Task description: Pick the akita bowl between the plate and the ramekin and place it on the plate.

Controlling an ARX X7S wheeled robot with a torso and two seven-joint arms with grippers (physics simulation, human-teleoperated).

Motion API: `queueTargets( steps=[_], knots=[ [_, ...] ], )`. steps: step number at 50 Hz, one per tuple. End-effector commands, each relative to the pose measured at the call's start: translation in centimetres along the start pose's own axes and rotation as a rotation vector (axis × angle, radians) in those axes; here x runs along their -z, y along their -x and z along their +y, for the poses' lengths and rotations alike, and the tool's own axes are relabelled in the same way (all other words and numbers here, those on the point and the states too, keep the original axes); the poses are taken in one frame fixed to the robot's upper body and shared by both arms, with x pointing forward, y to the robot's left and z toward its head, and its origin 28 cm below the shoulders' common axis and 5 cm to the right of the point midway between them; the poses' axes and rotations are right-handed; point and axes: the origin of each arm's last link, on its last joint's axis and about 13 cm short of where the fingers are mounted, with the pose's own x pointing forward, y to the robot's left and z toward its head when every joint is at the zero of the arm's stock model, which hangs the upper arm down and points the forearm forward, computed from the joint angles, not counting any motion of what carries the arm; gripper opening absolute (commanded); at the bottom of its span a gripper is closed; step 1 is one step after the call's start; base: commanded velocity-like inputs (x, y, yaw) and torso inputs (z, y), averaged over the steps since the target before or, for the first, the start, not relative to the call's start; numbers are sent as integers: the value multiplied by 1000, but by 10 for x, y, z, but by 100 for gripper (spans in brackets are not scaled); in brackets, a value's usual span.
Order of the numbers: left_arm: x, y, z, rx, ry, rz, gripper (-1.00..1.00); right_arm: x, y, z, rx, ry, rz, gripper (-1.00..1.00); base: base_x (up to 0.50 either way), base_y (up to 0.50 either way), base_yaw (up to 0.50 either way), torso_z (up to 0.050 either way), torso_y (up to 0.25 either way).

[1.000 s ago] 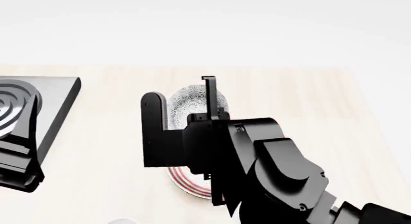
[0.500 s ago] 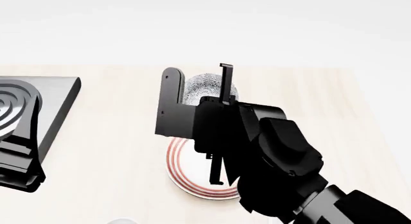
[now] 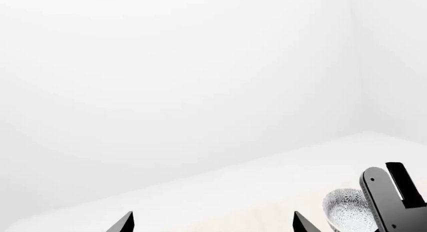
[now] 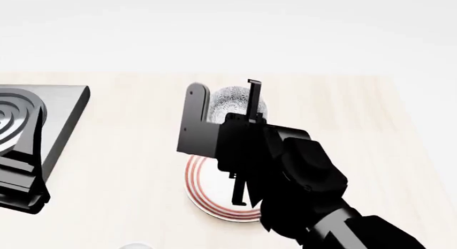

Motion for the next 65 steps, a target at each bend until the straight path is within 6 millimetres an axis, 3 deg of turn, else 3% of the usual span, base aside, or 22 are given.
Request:
queueTargets(
  steps=[1,17,39,65],
  knots=[
    [1,0,0,-1,0,1,100,2,-6,5,16,19,0,-100,0,0,0,0,0],
    [0,1,-3,6,2,1,100,7,7,22,7,41,-15,-100,0,0,0,0,1],
    [0,0,-2,20,7,-37,100,14,-6,26,4,13,-16,-100,0,0,0,0,0],
    [0,2,-3,41,19,-50,100,14,-5,27,-1,-1,-25,-100,0,0,0,0,-72]
  ],
)
